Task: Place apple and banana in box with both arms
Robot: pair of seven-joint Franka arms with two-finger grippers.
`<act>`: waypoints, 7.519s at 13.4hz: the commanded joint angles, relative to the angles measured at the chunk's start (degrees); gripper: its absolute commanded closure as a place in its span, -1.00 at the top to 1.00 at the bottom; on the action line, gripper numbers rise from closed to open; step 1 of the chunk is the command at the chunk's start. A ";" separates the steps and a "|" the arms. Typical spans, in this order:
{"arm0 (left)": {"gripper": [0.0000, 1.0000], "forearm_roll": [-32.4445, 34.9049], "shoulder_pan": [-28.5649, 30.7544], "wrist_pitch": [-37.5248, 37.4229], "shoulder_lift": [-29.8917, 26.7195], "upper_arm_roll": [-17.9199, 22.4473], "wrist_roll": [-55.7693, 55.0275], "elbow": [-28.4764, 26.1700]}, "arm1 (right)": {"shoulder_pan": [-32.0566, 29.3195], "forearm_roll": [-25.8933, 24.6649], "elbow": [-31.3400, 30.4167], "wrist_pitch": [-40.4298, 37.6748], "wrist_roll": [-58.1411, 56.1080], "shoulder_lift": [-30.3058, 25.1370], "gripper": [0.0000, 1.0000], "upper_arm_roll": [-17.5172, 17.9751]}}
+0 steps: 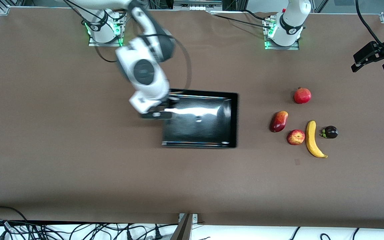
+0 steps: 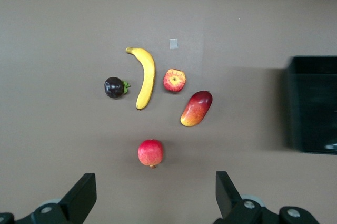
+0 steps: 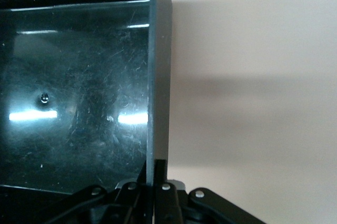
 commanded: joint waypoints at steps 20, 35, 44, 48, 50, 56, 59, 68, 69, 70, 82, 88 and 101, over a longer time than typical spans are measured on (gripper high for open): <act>1.00 -2.71 -0.34 3.04 5.37 0.37 -0.26 1.11 | 3.33 -2.29 4.20 2.98 -0.71 -2.16 1.00 -7.00; 1.00 -2.45 -0.07 26.61 26.91 0.29 -0.61 -0.12 | -15.61 -0.88 3.24 -32.10 -37.26 -23.00 1.00 -23.22; 1.00 -2.62 -0.16 34.00 36.23 0.29 -2.18 -0.21 | -41.05 -5.90 -11.69 -24.73 -37.63 -34.68 1.00 -0.96; 1.00 -2.62 -0.51 37.77 38.34 0.20 -2.54 -1.87 | -41.32 -6.78 -11.97 -25.61 -38.15 -36.37 1.00 -0.96; 1.00 -2.45 -1.21 41.89 41.06 0.11 -5.60 -3.10 | -41.32 -6.77 -10.92 -25.79 -38.16 -35.49 1.00 -1.22; 1.00 -1.48 -2.10 49.12 41.33 0.11 -6.50 -9.26 | -41.23 -6.07 -9.33 -28.07 -37.28 -35.22 1.00 -1.40; 1.00 0.45 -2.01 50.52 41.34 0.11 -6.50 -11.18 | -41.23 -6.07 -9.33 -28.34 -37.45 -35.22 1.00 -1.31; 1.00 0.45 -1.48 54.13 39.93 0.11 -6.85 -16.73 | -40.97 -5.63 -9.33 -28.33 -37.28 -35.22 1.00 -1.13; 1.00 0.45 -1.39 54.13 39.93 0.11 -7.28 -16.73 | -40.97 -5.63 -9.33 -28.51 -37.28 -35.22 1.00 -1.13; 0.95 0.45 -1.39 54.39 39.93 0.11 -7.90 -16.73 | -40.97 -5.63 -9.33 -28.51 -37.28 -35.22 1.00 -1.05; -0.74 0.37 -1.31 55.36 40.10 0.11 -9.66 -16.73 | -39.92 -5.55 -9.33 -29.83 -37.28 -35.58 1.00 1.33; -0.95 0.45 -2.36 53.53 36.51 0.11 -13.44 -16.38 | -40.00 -5.55 -9.42 -30.45 -37.28 -35.58 1.00 1.24; -1.00 1.77 -16.58 40.34 25.43 -3.67 -44.79 -16.29 | -39.92 -5.55 -9.33 -30.53 -37.19 -35.66 1.00 1.94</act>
